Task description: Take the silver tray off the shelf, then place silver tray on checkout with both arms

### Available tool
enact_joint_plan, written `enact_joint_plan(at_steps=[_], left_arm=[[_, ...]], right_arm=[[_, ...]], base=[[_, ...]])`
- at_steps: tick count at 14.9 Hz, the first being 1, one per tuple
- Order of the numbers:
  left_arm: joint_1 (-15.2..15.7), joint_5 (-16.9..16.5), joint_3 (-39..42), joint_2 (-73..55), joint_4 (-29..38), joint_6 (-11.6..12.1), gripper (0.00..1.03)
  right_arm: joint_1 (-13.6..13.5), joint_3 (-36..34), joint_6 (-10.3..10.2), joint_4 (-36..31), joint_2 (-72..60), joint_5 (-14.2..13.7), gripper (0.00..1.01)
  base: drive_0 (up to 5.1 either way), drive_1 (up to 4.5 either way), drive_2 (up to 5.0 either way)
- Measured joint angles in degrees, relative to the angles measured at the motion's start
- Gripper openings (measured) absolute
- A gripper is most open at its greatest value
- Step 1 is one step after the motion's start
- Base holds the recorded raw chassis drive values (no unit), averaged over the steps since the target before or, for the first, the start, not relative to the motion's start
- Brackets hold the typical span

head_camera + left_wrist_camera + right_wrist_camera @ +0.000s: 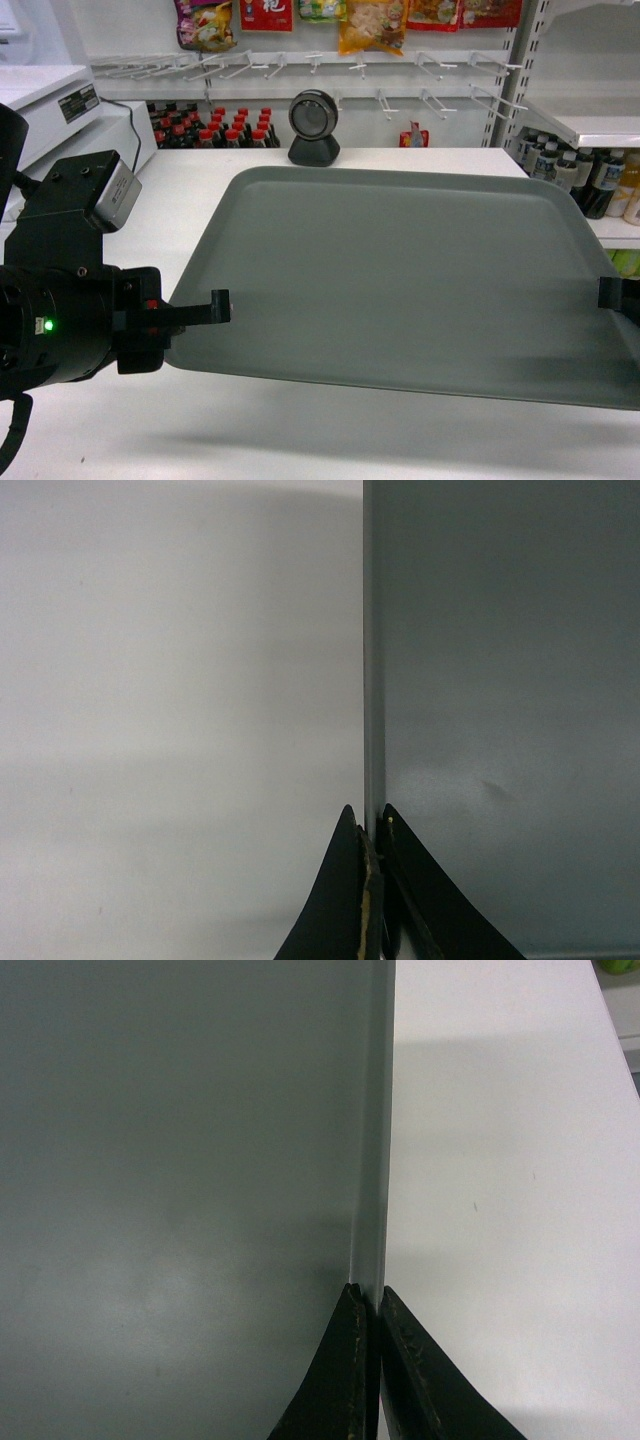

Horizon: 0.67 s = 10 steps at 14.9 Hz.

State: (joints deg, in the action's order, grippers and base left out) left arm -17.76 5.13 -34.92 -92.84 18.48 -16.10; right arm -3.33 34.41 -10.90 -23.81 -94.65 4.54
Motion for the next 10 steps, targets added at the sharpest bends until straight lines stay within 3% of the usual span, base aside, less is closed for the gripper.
enact_joint_plan(at_steps=[2, 4, 5, 6, 7, 8, 10], left_arm=[[0.00, 0.00, 0.00, 0.00, 0.09, 0.00, 0.02], [0.02, -0.02, -0.11, 0.00, 0.46, 0.00, 0.02], [-1.18, 4.17, -2.56, -0.48, -6.86, -1.46, 0.02], [-2.25, 10.45, -5.55, -1.70, -11.87, -3.69, 0.03], [-1.95, 12.41, -7.93, -3.39, -14.16, -5.62, 0.03], [-0.24, 11.96, -10.05, -5.73, -14.38, -7.04, 0.03], [3.28, 8.70, -13.20, -9.79, -12.96, -7.78, 0.03]], right_arm=[[0.00, 0.00, 0.00, 0.00, 0.00, 0.00, 0.03], [0.00, 0.22, 0.00, -0.24, -0.04, 0.02, 0.03], [0.00, 0.22, 0.00, 0.02, -0.11, 0.68, 0.02], [-0.04, 0.85, 1.14, 1.55, -0.22, 3.06, 0.02], [0.07, 3.15, 2.54, 2.32, -2.86, 7.32, 0.02], [-0.07, 8.35, 2.82, 3.67, -8.04, 10.60, 0.02], [-1.51, 15.72, 2.80, 3.21, -15.21, 11.98, 0.03]], base=[[0.0, 4.27, -4.4], [0.0, 0.00, 0.0], [0.0, 0.00, 0.0], [0.0, 0.00, 0.0], [0.0, 0.00, 0.0], [0.0, 0.00, 0.0], [0.0, 0.00, 0.0]])
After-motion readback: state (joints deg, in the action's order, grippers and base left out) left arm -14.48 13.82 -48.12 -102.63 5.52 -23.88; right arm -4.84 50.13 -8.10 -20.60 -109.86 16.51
